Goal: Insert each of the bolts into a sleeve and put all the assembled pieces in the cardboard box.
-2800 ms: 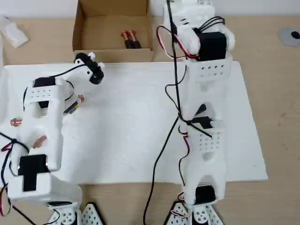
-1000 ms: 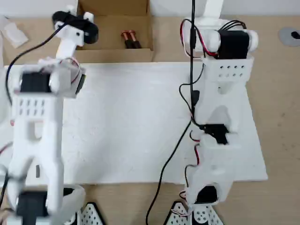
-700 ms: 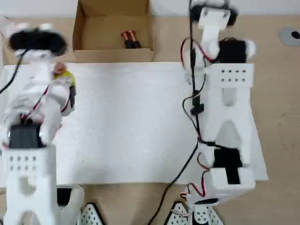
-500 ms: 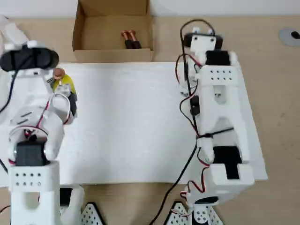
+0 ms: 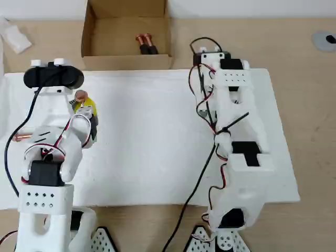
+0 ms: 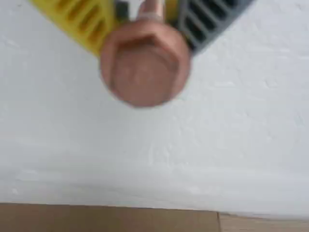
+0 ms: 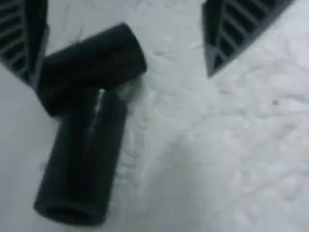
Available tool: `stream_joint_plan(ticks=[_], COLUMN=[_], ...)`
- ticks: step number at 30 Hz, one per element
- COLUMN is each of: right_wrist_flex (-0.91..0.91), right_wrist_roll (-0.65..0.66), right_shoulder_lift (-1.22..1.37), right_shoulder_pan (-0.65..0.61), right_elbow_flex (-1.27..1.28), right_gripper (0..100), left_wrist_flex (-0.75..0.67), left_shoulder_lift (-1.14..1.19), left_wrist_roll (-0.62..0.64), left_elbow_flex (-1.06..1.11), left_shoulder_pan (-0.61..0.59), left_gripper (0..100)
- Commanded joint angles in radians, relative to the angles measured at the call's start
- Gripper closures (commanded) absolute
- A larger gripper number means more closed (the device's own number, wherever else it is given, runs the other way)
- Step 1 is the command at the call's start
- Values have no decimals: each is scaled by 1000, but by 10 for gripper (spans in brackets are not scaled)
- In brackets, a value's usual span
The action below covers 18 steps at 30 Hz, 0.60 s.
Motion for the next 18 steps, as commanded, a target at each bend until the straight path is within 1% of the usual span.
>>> stream_joint_plan(ticks=[1, 7, 18], right_wrist_flex=[-31, -49, -51], right_wrist_roll=[8, 12, 120], right_shoulder_lift=[7, 8, 10], right_shoulder_pan=[24, 35, 31], right_elbow_flex=[-47, -44, -22], right_gripper=[740, 740, 741], left_wrist_flex=[-25, -25, -18], left_shoulder_lift=[-25, -25, -25], left_wrist_roll=[3, 3, 3], left_elbow_flex=[-15, -20, -21], left_shoulder_pan=[11, 11, 11], left_gripper=[991, 991, 990])
